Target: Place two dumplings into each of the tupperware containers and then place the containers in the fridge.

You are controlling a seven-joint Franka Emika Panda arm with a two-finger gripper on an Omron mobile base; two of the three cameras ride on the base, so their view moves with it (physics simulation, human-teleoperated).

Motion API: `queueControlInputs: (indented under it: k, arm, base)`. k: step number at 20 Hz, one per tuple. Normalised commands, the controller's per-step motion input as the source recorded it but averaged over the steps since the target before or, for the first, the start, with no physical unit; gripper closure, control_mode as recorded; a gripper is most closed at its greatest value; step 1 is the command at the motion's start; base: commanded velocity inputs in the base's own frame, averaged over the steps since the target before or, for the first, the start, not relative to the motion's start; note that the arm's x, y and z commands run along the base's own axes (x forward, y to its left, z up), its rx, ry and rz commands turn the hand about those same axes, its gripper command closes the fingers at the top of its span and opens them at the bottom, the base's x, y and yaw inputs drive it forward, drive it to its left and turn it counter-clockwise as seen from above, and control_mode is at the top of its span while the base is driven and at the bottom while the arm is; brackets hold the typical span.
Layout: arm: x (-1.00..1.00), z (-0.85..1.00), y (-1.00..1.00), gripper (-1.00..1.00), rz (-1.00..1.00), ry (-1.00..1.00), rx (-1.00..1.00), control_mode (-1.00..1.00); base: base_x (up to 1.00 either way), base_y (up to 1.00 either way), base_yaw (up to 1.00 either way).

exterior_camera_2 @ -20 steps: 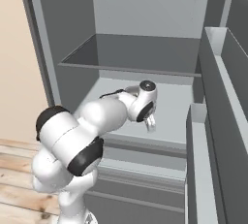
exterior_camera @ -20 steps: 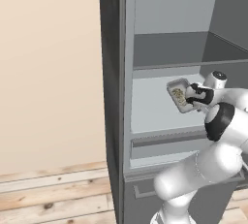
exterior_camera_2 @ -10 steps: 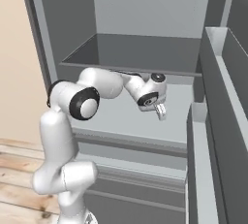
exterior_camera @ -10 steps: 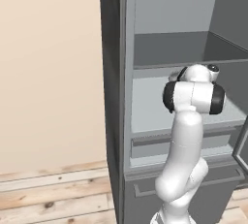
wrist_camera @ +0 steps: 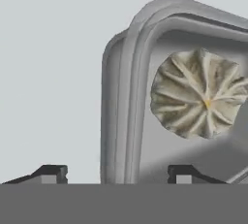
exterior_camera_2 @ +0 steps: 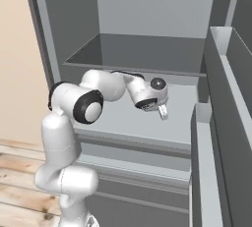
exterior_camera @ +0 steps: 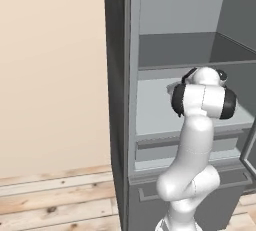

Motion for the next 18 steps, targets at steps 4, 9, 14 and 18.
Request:
queueControlInputs:
  k: [4, 9, 14, 18]
  arm:
    - [-1.00, 0.00, -0.24, -1.00, 0.04, -0.89, 0.14, -1.00]
    - [-1.00, 0.22, -0.60, -1.00, 0.16, -0.51, 0.11, -1.00]
    - [-1.00, -0.43, -0.99, -1.00, 0.31, -0.13, 0.02, -1.00]
    - [-1.00, -0.99, -0.76, -1.00, 0.54, 0.00, -0.17, -1.00]
  base:
    - [0.00, 0.00, 0.00]
    - [0.00, 0.00, 0.00]
    - [0.00, 0.00, 0.00]
    - [0.00, 0.00, 0.00]
